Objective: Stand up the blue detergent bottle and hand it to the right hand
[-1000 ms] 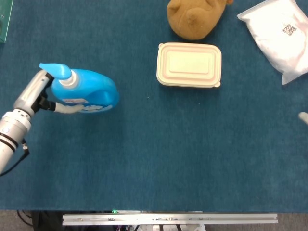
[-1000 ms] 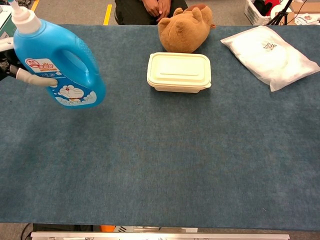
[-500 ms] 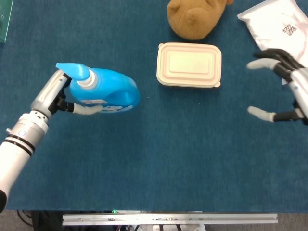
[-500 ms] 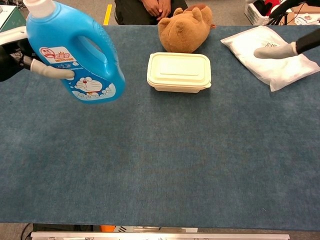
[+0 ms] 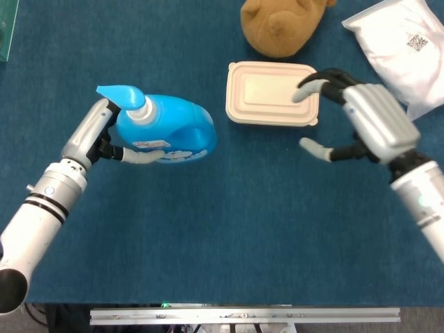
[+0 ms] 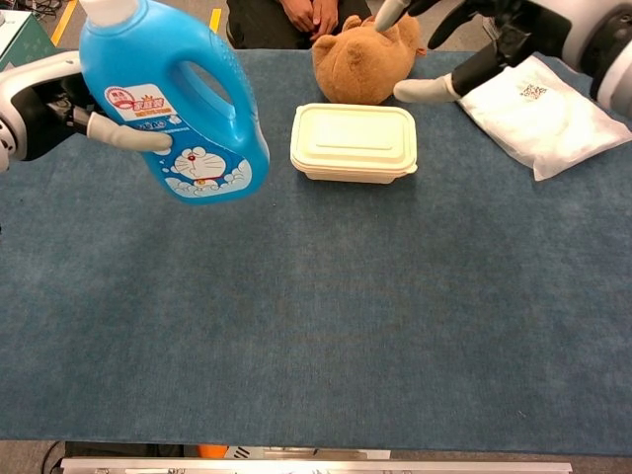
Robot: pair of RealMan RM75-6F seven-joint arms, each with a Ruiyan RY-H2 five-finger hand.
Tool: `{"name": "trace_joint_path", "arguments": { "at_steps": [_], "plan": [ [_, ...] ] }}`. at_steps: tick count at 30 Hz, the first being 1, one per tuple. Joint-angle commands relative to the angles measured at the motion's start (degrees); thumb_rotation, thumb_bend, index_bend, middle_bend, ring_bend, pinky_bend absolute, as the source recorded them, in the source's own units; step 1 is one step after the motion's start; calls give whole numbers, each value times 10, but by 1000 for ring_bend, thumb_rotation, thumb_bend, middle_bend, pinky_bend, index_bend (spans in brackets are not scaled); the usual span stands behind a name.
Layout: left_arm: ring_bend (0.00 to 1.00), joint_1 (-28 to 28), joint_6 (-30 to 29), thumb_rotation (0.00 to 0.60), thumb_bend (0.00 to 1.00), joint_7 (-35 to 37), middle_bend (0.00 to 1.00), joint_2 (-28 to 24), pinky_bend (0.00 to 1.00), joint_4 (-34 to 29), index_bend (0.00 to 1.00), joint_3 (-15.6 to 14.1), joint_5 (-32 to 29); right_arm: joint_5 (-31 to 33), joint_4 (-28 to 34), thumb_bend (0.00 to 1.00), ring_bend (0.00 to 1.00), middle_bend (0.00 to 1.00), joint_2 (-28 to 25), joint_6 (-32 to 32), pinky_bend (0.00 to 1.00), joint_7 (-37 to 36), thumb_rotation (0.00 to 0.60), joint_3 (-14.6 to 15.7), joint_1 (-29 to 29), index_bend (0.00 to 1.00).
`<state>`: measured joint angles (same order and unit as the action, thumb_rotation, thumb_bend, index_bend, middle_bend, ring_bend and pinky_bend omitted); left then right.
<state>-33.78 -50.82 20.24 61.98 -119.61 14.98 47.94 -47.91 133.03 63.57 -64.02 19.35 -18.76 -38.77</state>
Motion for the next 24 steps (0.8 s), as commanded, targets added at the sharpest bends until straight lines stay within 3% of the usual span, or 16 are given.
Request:
{"name": "trace_joint_path", "arguments": {
  "at_steps": [1, 8, 24],
  "plan": [
    [204, -5, 0, 600, 138, -6, 278, 5, 348, -4, 524, 0, -9, 54, 5, 210, 179, 289, 32, -21, 290, 40, 600, -15, -44, 372],
    [202, -12, 2, 600, 138, -16, 274, 12, 348, -15, 517, 2, -27, 122, -2, 207, 178, 289, 85, -52, 290, 71, 600, -31, -103, 372],
    [197, -19, -12, 600, 138, -33, 267, 35, 348, -22, 509, 5, -39, 202, -43, 207, 179, 289, 169, -92, 303, 83, 600, -46, -173, 372]
  ]
}}
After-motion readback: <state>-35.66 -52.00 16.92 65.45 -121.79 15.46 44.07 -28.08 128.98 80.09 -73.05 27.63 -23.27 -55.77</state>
